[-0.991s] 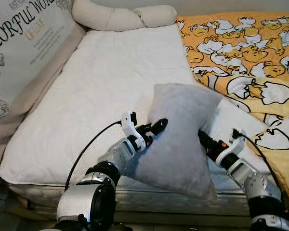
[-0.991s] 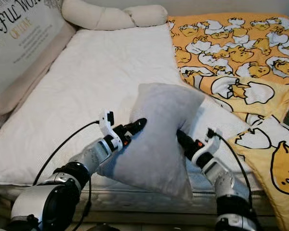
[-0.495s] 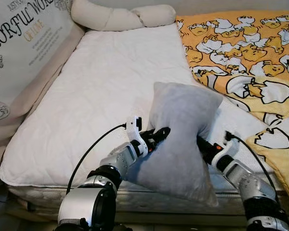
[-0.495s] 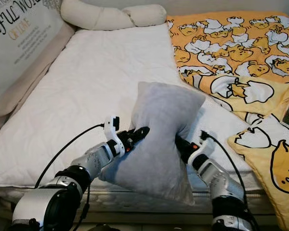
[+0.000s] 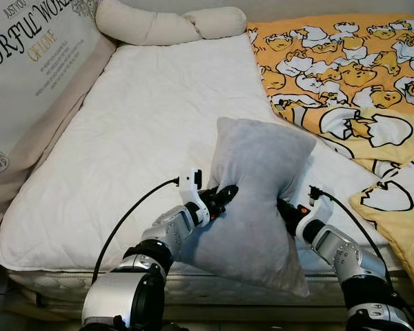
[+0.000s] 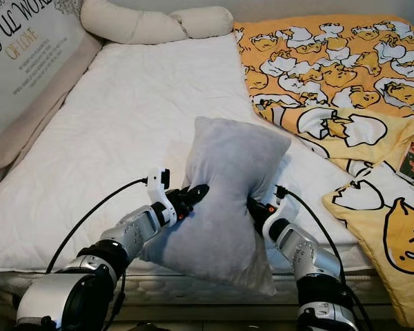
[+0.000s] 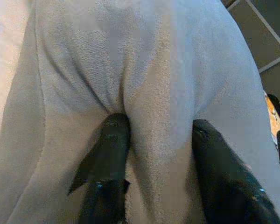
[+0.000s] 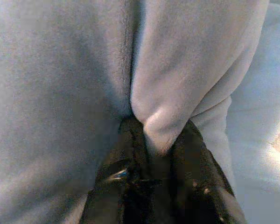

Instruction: Clean up the room

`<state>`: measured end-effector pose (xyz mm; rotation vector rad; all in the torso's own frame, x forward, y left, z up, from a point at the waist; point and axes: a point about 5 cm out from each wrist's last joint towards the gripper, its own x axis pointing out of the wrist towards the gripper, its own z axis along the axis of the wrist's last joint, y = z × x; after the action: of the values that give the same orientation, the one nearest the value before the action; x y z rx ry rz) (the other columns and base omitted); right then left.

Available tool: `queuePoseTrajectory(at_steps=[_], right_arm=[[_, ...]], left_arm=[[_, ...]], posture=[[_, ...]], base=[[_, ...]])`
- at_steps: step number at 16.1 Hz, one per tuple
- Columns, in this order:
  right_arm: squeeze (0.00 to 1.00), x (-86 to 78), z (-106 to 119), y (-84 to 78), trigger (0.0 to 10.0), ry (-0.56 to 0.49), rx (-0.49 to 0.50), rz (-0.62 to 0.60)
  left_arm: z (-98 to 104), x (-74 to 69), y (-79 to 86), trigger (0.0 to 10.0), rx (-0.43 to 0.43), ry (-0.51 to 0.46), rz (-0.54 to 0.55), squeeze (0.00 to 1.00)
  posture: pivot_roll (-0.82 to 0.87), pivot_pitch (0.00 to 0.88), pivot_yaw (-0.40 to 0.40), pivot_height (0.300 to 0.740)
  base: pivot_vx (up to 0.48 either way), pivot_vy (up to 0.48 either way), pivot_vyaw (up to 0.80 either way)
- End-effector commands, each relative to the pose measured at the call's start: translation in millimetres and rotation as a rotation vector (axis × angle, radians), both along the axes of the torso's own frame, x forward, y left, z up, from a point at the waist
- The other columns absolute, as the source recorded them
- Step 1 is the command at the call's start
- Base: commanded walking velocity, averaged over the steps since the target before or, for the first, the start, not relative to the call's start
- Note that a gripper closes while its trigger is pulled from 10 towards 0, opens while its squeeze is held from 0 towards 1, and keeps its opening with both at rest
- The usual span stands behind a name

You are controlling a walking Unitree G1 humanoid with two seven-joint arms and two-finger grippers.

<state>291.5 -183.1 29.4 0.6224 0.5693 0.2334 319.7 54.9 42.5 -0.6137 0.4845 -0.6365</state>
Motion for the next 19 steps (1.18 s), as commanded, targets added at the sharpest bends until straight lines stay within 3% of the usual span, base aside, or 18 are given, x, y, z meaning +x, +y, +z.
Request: queuePoseTrajectory(at_steps=[1,5,10,12,13,14,17,18,19], right_arm=[[0.0,-0.3,-5.7,19.2,0.0,0.055,0.025,0.052],[0.0,2.6,-2.9,16.9,0.0,0.056,0.025,0.013],[0.0,6.8,2.5,15.8,0.0,0.011,-0.006,-0.012],[0.0,11.3,13.7,14.4,0.0,-0.087,-0.047,-0.046],[0.0,15.4,27.0,15.5,0.0,-0.186,-0.098,-0.065],[0.0,19.2,45.0,16.8,0.0,-0.306,-0.149,-0.122],[0.0,16.5,58.5,32.3,0.0,-0.298,-0.103,-0.04],[0.0,15.7,62.6,36.6,0.0,-0.318,-0.1,-0.031],[0.0,11.5,76.5,49.8,0.0,-0.399,-0.129,0.0]], left_arm=[[-9.5,-8.8,-5.2,0.0,-0.003,0.049,-0.013,0.0],[-9.2,-8.9,-4.4,0.0,0.005,0.041,-0.031,0.0],[-6.9,-6.2,0.7,0.0,0.09,-0.019,-0.075,0.0],[-3.0,-2.2,4.2,0.0,0.174,-0.065,-0.103,0.0],[4.4,3.6,8.8,0.0,0.219,-0.119,-0.097,0.0],[17.6,9.2,12.4,0.0,0.283,-0.247,-0.111,0.0],[42.0,15.5,18.5,0.0,0.246,-0.361,-0.023,0.0],[46.9,14.8,21.0,0.0,0.27,-0.393,-0.026,0.0],[66.3,6.8,30.1,0.0,0.313,-0.488,-0.006,0.0]], posture=[[-0.17,0.0,0.107,0.74],[-0.18,0.0,0.112,0.74],[-0.18,0.0,0.115,0.74],[-0.18,0.0,0.118,0.74],[-0.18,0.0,0.118,0.74],[-0.17,0.0,0.113,0.74],[-0.17,0.0,0.111,0.74],[-0.16,0.0,0.108,0.74],[-0.14,0.0,0.099,0.74]], base=[[0.0,0.0,0.0],[0.0,0.0,0.0],[0.0,0.0,0.0],[0.0,0.0,0.0],[0.0,0.0,0.0],[0.0,0.0,0.0],[0.0,0.0,0.0],[0.0,0.0,0.0],[0.0,0.0,0.0]])
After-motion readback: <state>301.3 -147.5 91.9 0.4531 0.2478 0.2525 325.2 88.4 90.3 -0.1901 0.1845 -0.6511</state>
